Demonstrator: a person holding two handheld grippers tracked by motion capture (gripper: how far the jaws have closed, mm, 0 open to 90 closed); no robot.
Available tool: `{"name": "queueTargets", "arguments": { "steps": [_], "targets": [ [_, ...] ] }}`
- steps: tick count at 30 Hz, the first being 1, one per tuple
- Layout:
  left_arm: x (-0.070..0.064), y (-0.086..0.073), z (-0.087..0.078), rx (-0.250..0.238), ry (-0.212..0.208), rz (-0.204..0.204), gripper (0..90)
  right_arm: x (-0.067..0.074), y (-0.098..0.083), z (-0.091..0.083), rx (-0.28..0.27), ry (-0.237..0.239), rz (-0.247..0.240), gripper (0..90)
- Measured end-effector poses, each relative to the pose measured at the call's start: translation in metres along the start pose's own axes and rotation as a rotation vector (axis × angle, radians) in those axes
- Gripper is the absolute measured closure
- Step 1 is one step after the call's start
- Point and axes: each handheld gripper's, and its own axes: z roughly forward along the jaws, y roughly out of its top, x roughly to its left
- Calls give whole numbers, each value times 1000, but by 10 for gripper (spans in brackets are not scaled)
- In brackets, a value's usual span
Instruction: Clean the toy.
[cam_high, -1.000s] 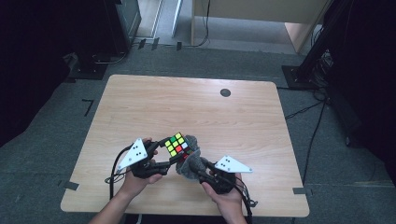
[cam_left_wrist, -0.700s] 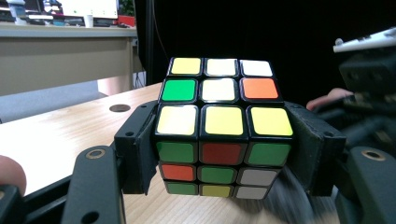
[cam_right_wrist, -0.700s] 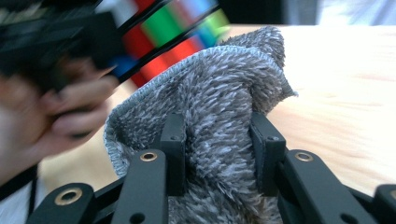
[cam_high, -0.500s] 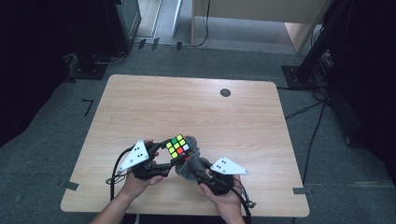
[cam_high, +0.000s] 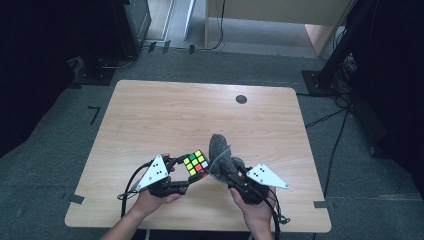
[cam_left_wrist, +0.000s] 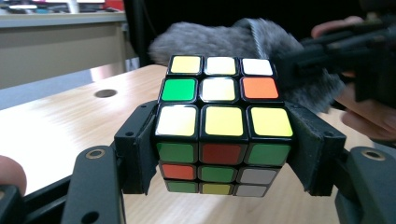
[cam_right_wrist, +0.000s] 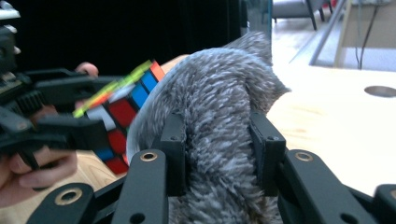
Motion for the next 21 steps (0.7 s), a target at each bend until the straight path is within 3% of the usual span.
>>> {"name": "queueTargets", "arguments": {
  "steps": [5,7,8,11,13,14,16,19,21],
  "targets": [
    [2,2,-2,-17,-36,-31,341,-9,-14,6,37,38,65,650],
    [1,2,-3,-16,-36,-21,341,-14,-16,10,82,35,71,650],
    [0,2,-3,-9,-30,-8,341,-16,-15,9,79,29,86,650],
    [-3,0,-3,15,-26,19,341,-15,-2,-1,-1,21,88,648],
    [-5,0,-2,25,-26,39,341,-11,3,-6,-65,53,85,648],
    [-6,0,-1,29,-26,44,341,-9,4,-6,-64,65,74,648],
    [-8,0,-2,19,-15,49,341,-6,1,1,-20,67,60,648],
    [-10,2,-2,19,-3,66,340,-9,-11,14,94,25,23,648],
    [-9,1,-2,25,-7,61,341,-13,-12,14,110,4,40,648]
  ]
}}
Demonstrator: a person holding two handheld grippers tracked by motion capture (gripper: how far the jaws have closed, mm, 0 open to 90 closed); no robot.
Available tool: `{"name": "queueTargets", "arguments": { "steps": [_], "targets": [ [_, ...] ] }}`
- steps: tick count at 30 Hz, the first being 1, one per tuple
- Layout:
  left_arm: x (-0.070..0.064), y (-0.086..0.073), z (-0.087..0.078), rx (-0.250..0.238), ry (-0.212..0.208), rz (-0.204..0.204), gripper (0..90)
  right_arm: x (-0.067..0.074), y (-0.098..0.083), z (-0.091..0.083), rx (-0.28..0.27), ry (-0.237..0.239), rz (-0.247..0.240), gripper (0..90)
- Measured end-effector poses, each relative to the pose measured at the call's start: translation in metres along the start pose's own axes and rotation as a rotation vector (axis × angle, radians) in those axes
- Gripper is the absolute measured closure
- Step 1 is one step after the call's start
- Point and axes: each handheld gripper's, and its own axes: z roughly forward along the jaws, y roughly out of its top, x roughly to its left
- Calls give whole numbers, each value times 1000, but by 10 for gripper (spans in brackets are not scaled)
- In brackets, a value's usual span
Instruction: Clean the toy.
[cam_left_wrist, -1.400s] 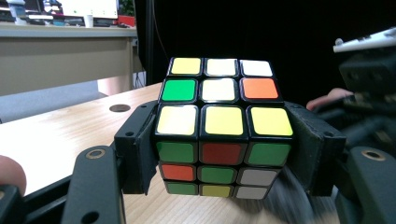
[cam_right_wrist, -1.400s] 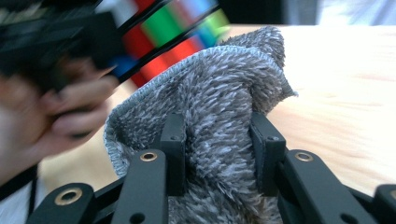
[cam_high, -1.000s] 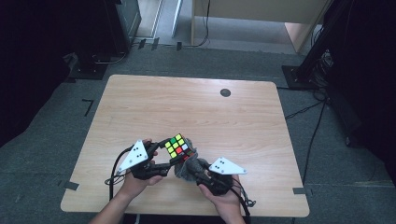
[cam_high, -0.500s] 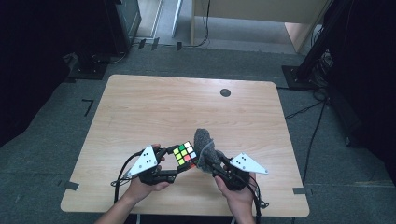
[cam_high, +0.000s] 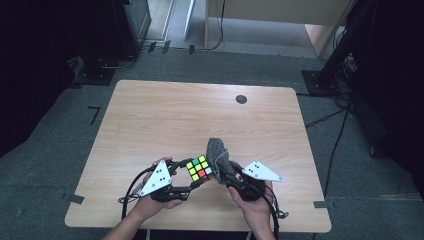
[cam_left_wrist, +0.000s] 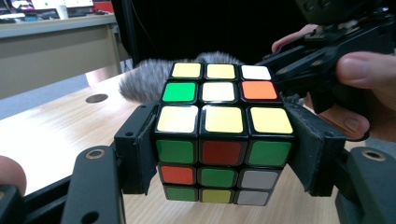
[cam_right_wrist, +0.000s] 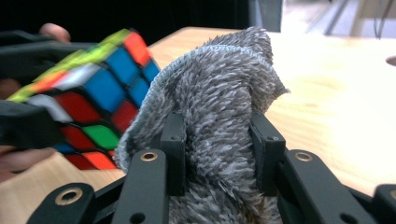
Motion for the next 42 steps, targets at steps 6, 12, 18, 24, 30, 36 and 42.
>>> {"name": "queueTargets", "arguments": {
  "steps": [6,12,18,24,30,36,42],
  "targets": [
    [-3,-5,6,22,6,43,341,7,17,-20,-150,71,4,647],
    [-1,3,-1,-20,1,28,341,-4,-3,8,46,0,27,648],
    [3,-1,0,8,15,21,341,2,13,-12,-150,75,64,647],
    [-1,4,0,-8,-6,40,341,11,4,3,-26,-17,-11,650],
    [-5,2,14,129,64,105,341,24,19,-21,-173,-52,-105,648],
    [-17,1,29,258,154,156,341,63,4,5,-16,-24,-367,640],
    [-12,3,25,233,151,130,341,28,9,1,6,-264,-298,645]
  ]
}}
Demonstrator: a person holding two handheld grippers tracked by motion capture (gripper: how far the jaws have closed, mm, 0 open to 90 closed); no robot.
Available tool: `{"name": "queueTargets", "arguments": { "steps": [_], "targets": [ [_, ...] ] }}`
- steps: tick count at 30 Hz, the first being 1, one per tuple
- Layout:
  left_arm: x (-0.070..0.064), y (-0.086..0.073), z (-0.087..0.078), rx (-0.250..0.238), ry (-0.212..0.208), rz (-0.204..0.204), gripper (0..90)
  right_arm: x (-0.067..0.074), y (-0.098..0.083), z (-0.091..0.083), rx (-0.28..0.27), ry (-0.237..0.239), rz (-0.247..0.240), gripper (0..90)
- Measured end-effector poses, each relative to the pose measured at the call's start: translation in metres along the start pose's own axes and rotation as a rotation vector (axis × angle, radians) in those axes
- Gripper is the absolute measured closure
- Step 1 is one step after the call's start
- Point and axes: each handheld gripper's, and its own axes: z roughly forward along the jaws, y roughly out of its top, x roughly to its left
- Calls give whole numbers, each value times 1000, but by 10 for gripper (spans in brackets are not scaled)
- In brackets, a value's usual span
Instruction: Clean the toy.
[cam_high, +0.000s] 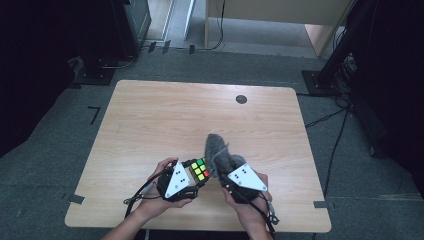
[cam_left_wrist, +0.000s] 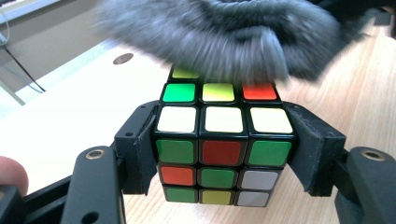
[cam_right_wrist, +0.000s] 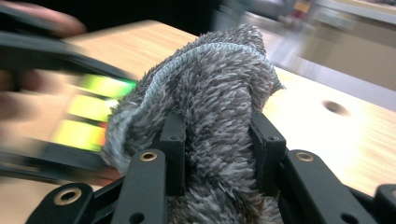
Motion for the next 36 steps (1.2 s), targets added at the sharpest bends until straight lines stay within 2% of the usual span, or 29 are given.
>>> {"name": "queueTargets", "arguments": {
  "steps": [1,2,4,5,6,7,8,9,10,12,13,14,16,17,18,20,21,22,23,24,25,27,29,30,32,34,36],
  "targets": [
    [0,0,1,7,7,2,341,-2,-1,-2,-8,-25,-11,644],
    [-1,0,3,17,10,9,342,-1,0,-4,-37,8,0,644],
    [-3,0,4,21,2,24,342,8,5,-10,-115,135,14,642],
    [-4,0,3,7,-3,25,341,14,7,-12,-142,202,1,641],
    [-3,1,1,-15,-14,10,341,19,9,-11,-139,234,-30,640],
    [-2,2,-2,-36,-25,-5,341,23,9,-9,-111,227,-57,640],
    [-1,2,-4,-38,-15,3,342,22,8,-5,-106,212,-78,637],
    [-1,1,-5,-42,-6,14,342,17,5,-4,-111,214,-26,638],
    [1,-1,-6,-45,1,19,341,9,2,-2,-93,189,18,640],
    [6,-1,-8,-76,-8,-18,341,-6,-2,0,-38,63,5,645],
    [9,0,-10,-96,-15,-37,341,-15,-5,1,-18,28,15,645],
    [12,0,-12,-118,-31,-51,341,-24,-9,2,-16,47,76,645],
    [16,-1,-16,-167,-83,-78,341,-35,-14,1,-61,159,224,645],
    [19,-2,-16,-184,-112,-100,341,-36,-14,0,-96,224,276,644],
    [21,-3,-17,-196,-131,-116,341,-34,-13,-1,-120,271,300,644],
    [23,-4,-20,-219,-154,-131,341,-27,-12,1,-128,314,300,645],
    [24,-3,-22,-231,-168,-140,341,-23,-13,4,-116,336,293,647],
    [25,-3,-24,-235,-163,-137,340,-19,-16,9,-89,343,278,647],
    [25,-2,-26,-247,-155,-138,340,-17,-20,14,-42,331,255,649],
    [27,-2,-27,-259,-157,-151,340,-16,-23,18,13,294,224,649],
    [29,-1,-28,-270,-164,-165,340,-17,-25,21,45,255,206,649],
    [32,-1,-28,-269,-158,-173,340,-25,-26,18,21,242,257,648],
    [31,-2,-27,-252,-150,-159,340,-31,-19,8,-68,250,303,648],
    [31,-3,-26,-245,-149,-154,340,-32,-14,2,-115,261,308,647],
    [29,-3,-24,-244,-157,-155,341,-28,-7,-5,-170,300,298,646],
    [28,-1,-26,-260,-177,-160,340,-18,-6,-2,-144,323,261,647],
    [27,-1,-27,-256,-160,-146,339,-13,-14,8,-86,323,251,647]
  ]
}}
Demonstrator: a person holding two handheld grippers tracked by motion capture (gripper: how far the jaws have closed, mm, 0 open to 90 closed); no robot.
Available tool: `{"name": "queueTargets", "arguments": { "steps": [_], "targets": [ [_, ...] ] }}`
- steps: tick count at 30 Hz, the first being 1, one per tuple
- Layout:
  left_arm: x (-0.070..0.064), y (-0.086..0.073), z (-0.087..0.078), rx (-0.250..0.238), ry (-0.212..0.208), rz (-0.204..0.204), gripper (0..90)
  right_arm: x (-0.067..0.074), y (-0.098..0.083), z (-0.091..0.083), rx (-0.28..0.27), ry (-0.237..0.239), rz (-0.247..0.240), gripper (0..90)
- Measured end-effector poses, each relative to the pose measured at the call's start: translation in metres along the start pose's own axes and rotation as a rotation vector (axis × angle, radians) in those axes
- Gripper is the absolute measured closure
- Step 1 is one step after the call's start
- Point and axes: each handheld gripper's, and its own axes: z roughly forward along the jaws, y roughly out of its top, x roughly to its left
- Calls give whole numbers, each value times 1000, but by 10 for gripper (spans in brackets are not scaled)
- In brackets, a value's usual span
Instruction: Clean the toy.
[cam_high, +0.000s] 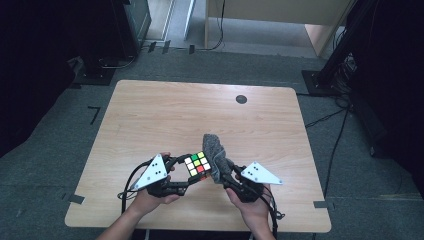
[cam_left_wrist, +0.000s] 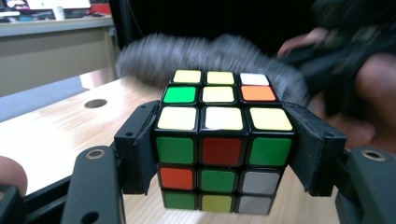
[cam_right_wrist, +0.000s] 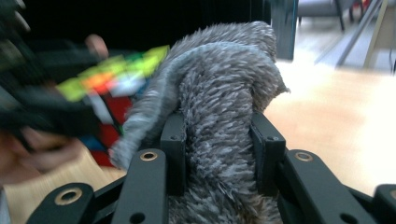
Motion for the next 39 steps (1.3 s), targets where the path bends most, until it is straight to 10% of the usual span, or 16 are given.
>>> {"name": "queueTargets", "arguments": {
  "steps": [3,6,10,15,22,27,39],
  "targets": [
    [2,1,-2,-17,-2,-15,340,-9,-8,8,106,-56,-7,647],
    [3,-1,-2,-5,5,-6,340,-16,-2,-2,21,-55,61,646],
    [0,-2,2,1,-17,-13,340,-4,5,-9,-66,-5,15,646],
    [3,-1,-2,-14,4,-20,339,-4,-4,6,105,-19,-33,648],
    [12,-2,-5,-7,39,-35,340,-49,-6,-12,113,-359,-116,647],
    [18,-6,-4,-4,53,-65,340,-76,-17,-16,160,-450,-59,644],
    [20,-9,-2,19,80,-70,340,-74,-23,-2,260,-366,-65,358]
  ]
}}
